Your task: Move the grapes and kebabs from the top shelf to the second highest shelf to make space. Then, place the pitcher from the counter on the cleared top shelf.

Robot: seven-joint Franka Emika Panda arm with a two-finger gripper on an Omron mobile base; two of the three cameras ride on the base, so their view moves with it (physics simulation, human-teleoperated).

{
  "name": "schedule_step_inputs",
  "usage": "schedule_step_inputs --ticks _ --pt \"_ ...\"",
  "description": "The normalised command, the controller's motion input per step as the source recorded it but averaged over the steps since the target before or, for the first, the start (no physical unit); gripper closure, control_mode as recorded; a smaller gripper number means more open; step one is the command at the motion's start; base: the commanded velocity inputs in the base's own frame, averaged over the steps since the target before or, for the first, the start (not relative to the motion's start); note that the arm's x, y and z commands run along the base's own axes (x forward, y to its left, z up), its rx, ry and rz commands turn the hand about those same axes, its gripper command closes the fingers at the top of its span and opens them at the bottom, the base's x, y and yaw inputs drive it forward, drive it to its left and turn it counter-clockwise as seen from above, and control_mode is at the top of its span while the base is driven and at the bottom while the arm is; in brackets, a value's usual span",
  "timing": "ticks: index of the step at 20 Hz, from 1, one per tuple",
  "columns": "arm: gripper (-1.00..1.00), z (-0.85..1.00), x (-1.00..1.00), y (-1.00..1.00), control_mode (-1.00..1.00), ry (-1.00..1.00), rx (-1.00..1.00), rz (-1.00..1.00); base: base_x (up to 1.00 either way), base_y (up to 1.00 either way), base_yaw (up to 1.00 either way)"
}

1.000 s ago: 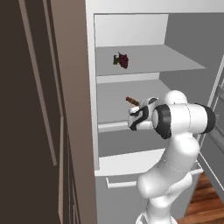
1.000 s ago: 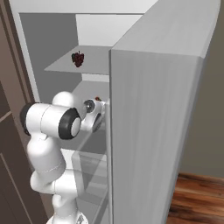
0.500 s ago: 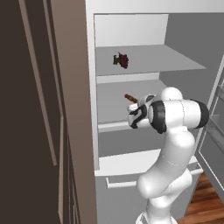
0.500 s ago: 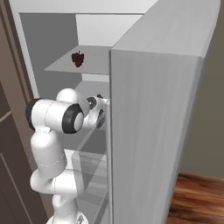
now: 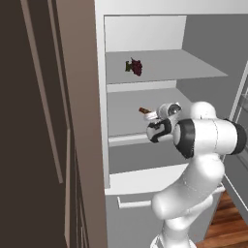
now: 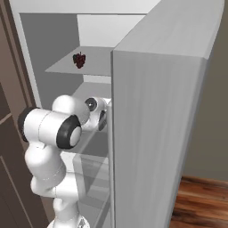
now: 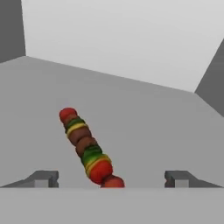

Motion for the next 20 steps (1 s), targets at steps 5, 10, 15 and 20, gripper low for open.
schedule_step_inputs --ticks 5,10,15,20 --pt "-1.00 0.97 -0.99 0.04 -1.00 -0.01 0.07 0.00 0.00 0.00 0.00" --pt "-1.00 0.99 -1.00 0.32 -1.00 0.00 0.07 -0.02 0.00 0.00 0.00" --pt "-1.00 1.00 -1.00 0.34 -1.00 0.08 0.09 -0.03 0.00 0.00 0.00" --pt "-1.00 1.00 -0.96 0.34 -1.00 0.12 0.10 0.00 0.00 0.00 0.00"
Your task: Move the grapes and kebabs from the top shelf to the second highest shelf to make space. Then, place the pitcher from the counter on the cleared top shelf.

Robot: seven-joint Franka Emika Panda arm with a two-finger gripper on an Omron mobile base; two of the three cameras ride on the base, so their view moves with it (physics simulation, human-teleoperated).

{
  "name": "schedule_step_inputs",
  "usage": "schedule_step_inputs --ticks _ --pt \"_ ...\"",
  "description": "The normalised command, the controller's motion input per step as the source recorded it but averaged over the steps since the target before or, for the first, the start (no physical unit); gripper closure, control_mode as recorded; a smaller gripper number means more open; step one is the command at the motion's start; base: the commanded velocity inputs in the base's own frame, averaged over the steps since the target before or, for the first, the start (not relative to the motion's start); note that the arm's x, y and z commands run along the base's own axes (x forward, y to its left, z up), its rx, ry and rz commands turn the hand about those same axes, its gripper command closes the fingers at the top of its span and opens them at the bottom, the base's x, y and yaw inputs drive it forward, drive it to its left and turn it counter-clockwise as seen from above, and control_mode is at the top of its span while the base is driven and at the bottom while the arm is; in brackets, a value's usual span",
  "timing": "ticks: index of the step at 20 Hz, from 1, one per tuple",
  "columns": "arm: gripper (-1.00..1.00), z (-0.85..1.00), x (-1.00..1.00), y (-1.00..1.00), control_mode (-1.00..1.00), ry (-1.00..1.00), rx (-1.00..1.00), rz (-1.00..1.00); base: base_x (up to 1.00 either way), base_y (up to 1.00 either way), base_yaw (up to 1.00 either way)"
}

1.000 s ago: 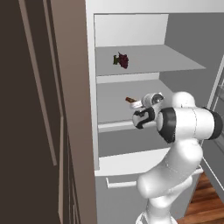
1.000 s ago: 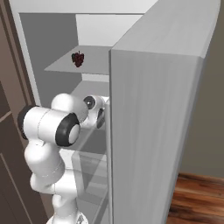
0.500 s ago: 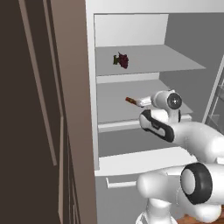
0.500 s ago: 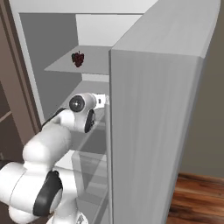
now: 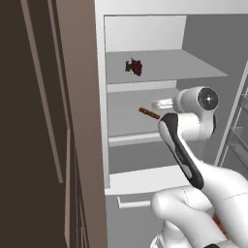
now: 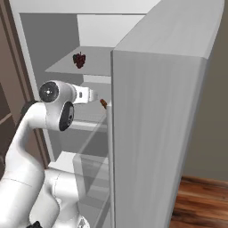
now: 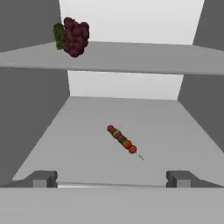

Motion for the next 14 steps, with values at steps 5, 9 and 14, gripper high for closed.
schedule_step_inputs --ticks 5,9,14 --pt "-1.00 1.00 -0.37 0.27 -1.00 0.01 0.06 0.05 0.00 0.00 0.00" --pt "-1.00 0.98 -0.23 0.20 -1.00 0.00 0.01 0.04 0.00 0.00 0.00" --pt "-1.00 0.60 0.11 0.33 -1.00 0.00 0.00 0.00 0.00 0.00 0.00"
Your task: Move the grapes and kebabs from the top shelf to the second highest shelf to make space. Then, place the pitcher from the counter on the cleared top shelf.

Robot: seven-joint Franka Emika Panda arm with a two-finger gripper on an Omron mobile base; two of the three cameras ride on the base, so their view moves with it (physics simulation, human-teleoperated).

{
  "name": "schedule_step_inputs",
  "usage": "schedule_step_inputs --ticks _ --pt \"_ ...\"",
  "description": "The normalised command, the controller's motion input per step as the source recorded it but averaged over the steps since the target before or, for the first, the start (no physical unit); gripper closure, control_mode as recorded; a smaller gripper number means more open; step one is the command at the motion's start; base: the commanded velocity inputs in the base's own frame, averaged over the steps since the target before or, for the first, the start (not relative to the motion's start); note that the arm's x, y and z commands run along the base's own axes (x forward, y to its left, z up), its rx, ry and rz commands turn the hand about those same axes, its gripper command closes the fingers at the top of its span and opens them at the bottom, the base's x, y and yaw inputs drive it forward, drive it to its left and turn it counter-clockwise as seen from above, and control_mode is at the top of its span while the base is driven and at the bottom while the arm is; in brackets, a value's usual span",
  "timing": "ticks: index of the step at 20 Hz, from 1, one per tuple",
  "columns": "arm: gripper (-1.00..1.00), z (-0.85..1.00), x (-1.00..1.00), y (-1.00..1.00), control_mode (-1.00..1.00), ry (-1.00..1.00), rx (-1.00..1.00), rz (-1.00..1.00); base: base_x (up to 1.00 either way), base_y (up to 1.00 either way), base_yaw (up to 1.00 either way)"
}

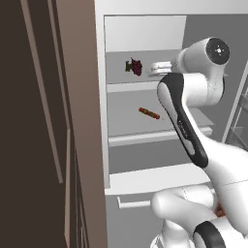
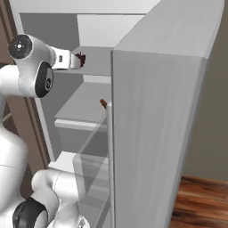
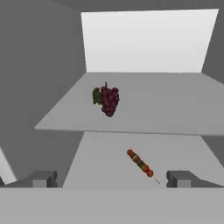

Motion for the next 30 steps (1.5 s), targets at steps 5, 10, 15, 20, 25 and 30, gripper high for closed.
schedule_step_inputs --ticks 5,10,15,20,25,30 --pt "-1.00 0.03 0.70 0.25 -1.00 0.04 0.00 0.00 0.00 0.00 0.00" --pt "-1.00 -0.36 0.79 0.03 -1.00 0.04 0.00 0.02 0.00 0.00 0.00" --pt "-1.00 -0.47 0.64 0.00 -1.00 0.00 0.00 0.03 0.00 0.00 0.00" --pt "-1.00 -0.30 0.82 0.00 -1.00 0.00 0.00 0.01 0.00 0.00 0.00" --pt "-1.00 -0.07 0.73 0.01 -1.00 0.00 0.00 0.00 0.00 0.00 0.00" --pt "-1.00 -0.06 0.64 0.09 -1.00 0.00 0.00 0.00 0.00 0.00 0.00"
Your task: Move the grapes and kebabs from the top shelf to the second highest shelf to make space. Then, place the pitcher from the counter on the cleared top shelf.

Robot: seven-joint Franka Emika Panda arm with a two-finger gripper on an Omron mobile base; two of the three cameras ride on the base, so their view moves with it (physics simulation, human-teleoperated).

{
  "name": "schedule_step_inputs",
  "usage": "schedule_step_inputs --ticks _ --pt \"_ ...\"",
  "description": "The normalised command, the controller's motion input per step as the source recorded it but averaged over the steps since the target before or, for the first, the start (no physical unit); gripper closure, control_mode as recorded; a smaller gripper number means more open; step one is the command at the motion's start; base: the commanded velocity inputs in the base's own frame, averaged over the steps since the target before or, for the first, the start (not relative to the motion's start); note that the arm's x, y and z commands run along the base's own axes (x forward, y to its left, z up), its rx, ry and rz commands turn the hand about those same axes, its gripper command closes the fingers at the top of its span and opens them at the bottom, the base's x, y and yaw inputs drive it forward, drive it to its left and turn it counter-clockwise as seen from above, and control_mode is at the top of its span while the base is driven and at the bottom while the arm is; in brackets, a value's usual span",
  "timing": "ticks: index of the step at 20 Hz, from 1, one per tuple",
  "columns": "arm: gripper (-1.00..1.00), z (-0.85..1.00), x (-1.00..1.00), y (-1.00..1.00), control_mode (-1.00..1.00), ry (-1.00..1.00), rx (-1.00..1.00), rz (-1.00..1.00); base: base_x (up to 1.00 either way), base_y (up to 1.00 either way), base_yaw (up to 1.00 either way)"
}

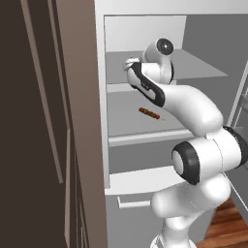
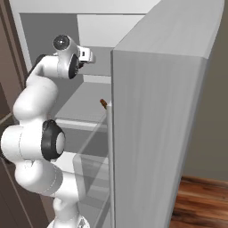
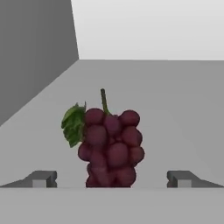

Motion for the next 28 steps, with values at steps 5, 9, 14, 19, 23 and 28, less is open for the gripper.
schedule_step_inputs --ticks 5,9,14,19,23,28 --pt "-1.00 -0.23 0.60 0.19 -1.00 0.00 0.00 0.00 0.00 0.00 0.00" --pt "1.00 -0.24 0.38 0.15 -1.00 0.00 0.00 0.01 0.00 0.00 0.00" --pt "1.00 -0.17 0.07 0.07 -1.00 0.00 0.00 0.00 0.00 0.00 0.00" --pt "1.00 -0.07 -0.67 0.00 -1.00 -0.04 0.00 0.00 0.00 0.00 0.00" --pt "1.00 -0.11 -1.00 0.00 -1.00 -0.10 -0.01 0.00 0.00 0.00 0.00" --pt "1.00 0.06 -1.00 -0.01 -1.00 -0.04 0.00 0.00 0.00 0.00 0.00"
